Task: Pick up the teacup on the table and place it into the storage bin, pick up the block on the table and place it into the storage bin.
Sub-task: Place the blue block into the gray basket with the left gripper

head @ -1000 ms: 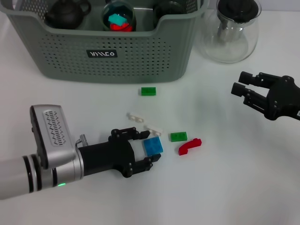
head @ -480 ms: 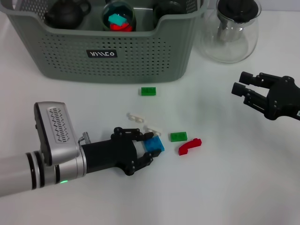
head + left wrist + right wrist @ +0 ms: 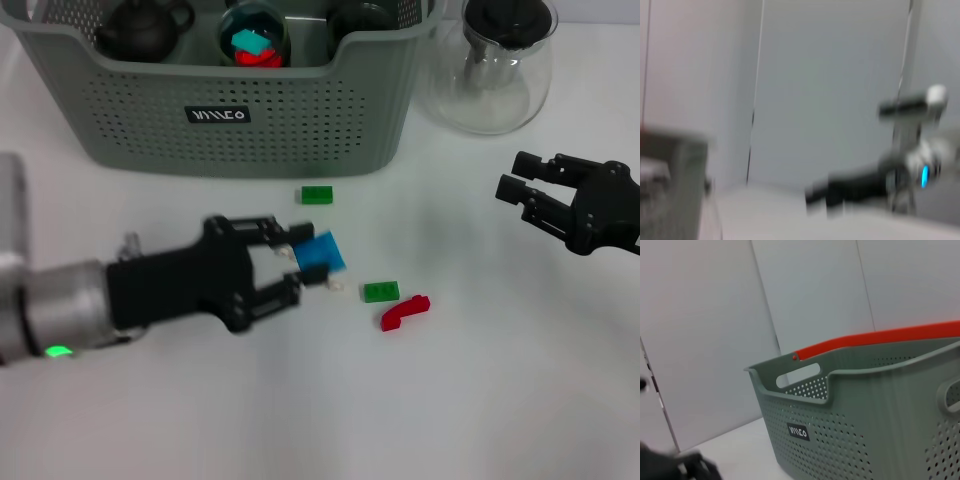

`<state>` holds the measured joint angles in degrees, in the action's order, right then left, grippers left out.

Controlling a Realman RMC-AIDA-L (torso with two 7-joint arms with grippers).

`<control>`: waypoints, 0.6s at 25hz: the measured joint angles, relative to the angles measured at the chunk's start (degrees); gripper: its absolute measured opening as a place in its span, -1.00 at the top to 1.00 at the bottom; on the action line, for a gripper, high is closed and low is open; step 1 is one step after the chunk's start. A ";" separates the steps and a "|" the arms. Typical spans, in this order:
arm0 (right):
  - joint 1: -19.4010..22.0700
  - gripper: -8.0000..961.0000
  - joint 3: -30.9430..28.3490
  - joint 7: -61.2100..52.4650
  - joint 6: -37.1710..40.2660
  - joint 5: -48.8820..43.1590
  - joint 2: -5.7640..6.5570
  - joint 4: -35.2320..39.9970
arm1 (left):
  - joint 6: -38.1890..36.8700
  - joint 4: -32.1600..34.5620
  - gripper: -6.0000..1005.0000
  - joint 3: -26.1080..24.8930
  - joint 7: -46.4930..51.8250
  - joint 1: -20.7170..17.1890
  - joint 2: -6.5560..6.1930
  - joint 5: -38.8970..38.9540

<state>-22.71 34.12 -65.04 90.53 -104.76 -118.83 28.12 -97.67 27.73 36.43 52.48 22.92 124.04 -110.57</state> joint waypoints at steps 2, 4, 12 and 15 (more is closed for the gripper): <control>-0.19 0.13 -0.01 0.00 -0.04 0.00 -0.01 0.00 | -5.80 4.34 0.20 -3.79 6.11 0.74 -0.08 1.39; -0.39 0.13 0.00 0.00 -0.16 0.00 -0.05 0.00 | -8.96 7.70 0.20 -8.06 12.91 2.49 -0.35 4.65; -0.81 0.13 0.25 0.10 -0.26 0.00 -0.42 0.01 | 6.25 14.46 0.20 -8.92 41.65 15.58 -6.87 9.85; -0.84 0.13 0.29 0.37 -0.28 0.00 -0.51 0.01 | 17.65 14.61 0.20 -1.40 49.66 20.20 -9.54 4.95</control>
<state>-23.55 34.41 -64.67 90.25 -104.76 -119.34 28.13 -80.02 42.34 35.04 102.14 43.12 114.50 -105.62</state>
